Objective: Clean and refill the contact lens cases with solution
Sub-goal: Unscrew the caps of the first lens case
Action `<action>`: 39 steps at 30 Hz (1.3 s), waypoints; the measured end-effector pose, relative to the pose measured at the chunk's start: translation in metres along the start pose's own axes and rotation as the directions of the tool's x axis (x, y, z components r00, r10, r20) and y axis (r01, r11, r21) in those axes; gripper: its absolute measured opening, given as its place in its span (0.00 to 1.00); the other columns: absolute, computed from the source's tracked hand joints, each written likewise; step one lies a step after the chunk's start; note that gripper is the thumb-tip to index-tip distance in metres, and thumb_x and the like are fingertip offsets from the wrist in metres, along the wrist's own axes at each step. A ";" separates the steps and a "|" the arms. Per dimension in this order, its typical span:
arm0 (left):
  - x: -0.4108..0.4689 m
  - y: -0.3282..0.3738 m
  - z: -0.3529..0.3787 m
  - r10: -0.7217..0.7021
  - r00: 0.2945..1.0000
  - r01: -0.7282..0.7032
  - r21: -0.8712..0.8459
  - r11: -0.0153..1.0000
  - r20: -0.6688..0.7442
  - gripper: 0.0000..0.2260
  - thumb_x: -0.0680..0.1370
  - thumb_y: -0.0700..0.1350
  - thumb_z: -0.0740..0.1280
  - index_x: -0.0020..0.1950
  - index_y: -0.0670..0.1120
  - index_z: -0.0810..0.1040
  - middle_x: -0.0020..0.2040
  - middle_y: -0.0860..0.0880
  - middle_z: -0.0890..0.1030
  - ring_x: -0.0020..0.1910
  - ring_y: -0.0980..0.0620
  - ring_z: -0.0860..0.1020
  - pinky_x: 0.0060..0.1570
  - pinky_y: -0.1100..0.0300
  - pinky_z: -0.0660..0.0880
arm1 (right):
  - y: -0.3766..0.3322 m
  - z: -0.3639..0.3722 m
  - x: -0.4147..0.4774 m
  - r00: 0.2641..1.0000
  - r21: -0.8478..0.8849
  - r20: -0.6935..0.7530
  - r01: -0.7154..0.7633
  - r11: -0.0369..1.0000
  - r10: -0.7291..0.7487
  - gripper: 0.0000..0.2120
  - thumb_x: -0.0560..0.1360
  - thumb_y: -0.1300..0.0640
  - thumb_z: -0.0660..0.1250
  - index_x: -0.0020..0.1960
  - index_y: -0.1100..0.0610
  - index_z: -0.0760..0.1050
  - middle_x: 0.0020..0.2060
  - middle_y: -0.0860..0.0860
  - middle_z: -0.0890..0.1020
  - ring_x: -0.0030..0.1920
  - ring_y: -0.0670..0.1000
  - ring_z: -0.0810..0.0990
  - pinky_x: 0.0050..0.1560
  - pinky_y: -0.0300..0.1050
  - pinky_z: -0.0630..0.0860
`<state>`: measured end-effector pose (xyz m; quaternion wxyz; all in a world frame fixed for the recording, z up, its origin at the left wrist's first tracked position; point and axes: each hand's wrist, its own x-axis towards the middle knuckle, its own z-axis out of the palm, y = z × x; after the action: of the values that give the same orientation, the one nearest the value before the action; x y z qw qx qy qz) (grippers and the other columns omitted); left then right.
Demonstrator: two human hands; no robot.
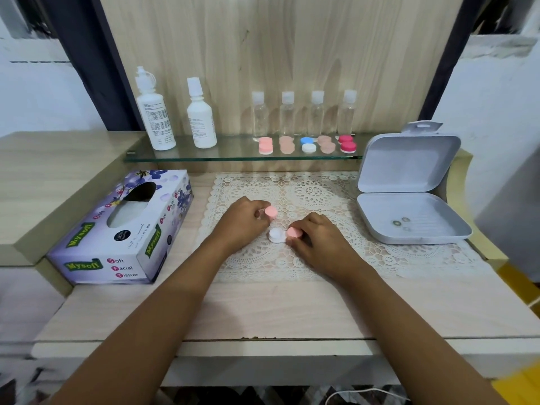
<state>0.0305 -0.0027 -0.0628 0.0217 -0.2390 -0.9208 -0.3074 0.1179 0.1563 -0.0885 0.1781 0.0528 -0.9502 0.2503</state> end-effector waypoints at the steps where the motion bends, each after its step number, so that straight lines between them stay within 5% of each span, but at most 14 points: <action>1: 0.002 0.001 0.001 0.006 1.000 -0.007 0.045 0.999 0.029 0.17 0.78 0.50 0.64 0.66 0.53 0.74 0.50 0.49 0.72 0.46 0.52 0.72 0.42 0.61 0.66 | 0.000 0.000 0.000 1.000 0.000 -0.002 0.001 1.000 -0.001 0.12 0.75 0.51 0.65 0.55 0.55 0.77 0.44 0.47 0.72 0.49 0.52 0.71 0.51 0.46 0.68; 10: 0.007 -0.002 -0.001 0.024 0.986 -0.051 0.164 0.985 0.166 0.23 0.79 0.50 0.60 0.74 0.54 0.60 0.53 0.50 0.68 0.51 0.52 0.71 0.48 0.60 0.67 | 0.001 0.000 0.000 1.000 -0.005 -0.009 0.010 1.000 -0.010 0.13 0.75 0.51 0.66 0.56 0.55 0.77 0.43 0.46 0.71 0.50 0.50 0.70 0.51 0.44 0.67; 14: -0.007 0.002 -0.003 0.030 0.997 -0.025 -0.071 0.997 0.076 0.18 0.80 0.44 0.58 0.70 0.50 0.68 0.55 0.49 0.73 0.46 0.55 0.72 0.42 0.65 0.66 | 0.000 -0.001 -0.001 1.000 -0.002 -0.007 0.003 1.000 -0.003 0.13 0.75 0.51 0.66 0.57 0.54 0.77 0.44 0.46 0.71 0.50 0.50 0.70 0.52 0.44 0.67; 18: -0.030 0.000 -0.004 0.068 0.997 -0.061 -0.202 0.977 0.026 0.13 0.79 0.49 0.63 0.61 0.48 0.76 0.54 0.51 0.77 0.51 0.57 0.75 0.46 0.71 0.69 | -0.002 -0.001 -0.001 1.000 0.011 0.004 -0.010 1.000 0.010 0.14 0.75 0.50 0.66 0.58 0.54 0.76 0.45 0.48 0.72 0.51 0.51 0.71 0.53 0.46 0.68; 22: -0.037 -0.003 0.003 0.110 0.993 -0.106 -0.091 0.990 0.037 0.19 0.71 0.55 0.71 0.59 0.48 0.78 0.52 0.55 0.74 0.55 0.57 0.72 0.56 0.64 0.68 | -0.003 -0.003 0.000 0.998 0.060 0.008 -0.056 0.997 0.056 0.15 0.74 0.51 0.67 0.58 0.56 0.75 0.49 0.50 0.75 0.53 0.50 0.71 0.55 0.44 0.68; 26: -0.035 -0.003 0.007 0.150 0.989 -0.150 -0.032 0.988 -0.003 0.14 0.71 0.53 0.72 0.53 0.49 0.81 0.47 0.57 0.73 0.54 0.53 0.72 0.58 0.54 0.68 | -0.004 -0.003 0.000 0.997 0.126 -0.017 -0.070 0.990 0.073 0.11 0.72 0.53 0.70 0.51 0.57 0.76 0.45 0.49 0.76 0.50 0.49 0.72 0.52 0.43 0.69; 32: -0.035 -0.003 0.008 0.166 0.985 -0.170 -0.097 0.981 -0.053 0.10 0.71 0.50 0.73 0.50 0.48 0.83 0.45 0.57 0.77 0.51 0.54 0.75 0.52 0.60 0.71 | -0.002 -0.006 0.000 1.000 0.164 -0.023 -0.007 0.986 0.011 0.08 0.72 0.57 0.71 0.50 0.58 0.80 0.42 0.48 0.77 0.47 0.49 0.74 0.48 0.40 0.69; 39: -0.036 -0.002 0.008 0.141 0.988 -0.148 -0.125 0.981 -0.067 0.10 0.70 0.49 0.74 0.49 0.47 0.83 0.45 0.56 0.77 0.49 0.57 0.76 0.46 0.72 0.67 | -0.003 -0.004 0.000 0.999 0.096 0.043 -0.005 0.995 0.001 0.19 0.74 0.53 0.66 0.64 0.54 0.74 0.50 0.47 0.72 0.55 0.50 0.73 0.58 0.46 0.69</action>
<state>0.0621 -0.0142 -0.0772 0.0549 -0.2973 -0.8780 -0.3711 0.1200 0.1561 -0.0841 0.1548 0.0653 -0.9406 0.2949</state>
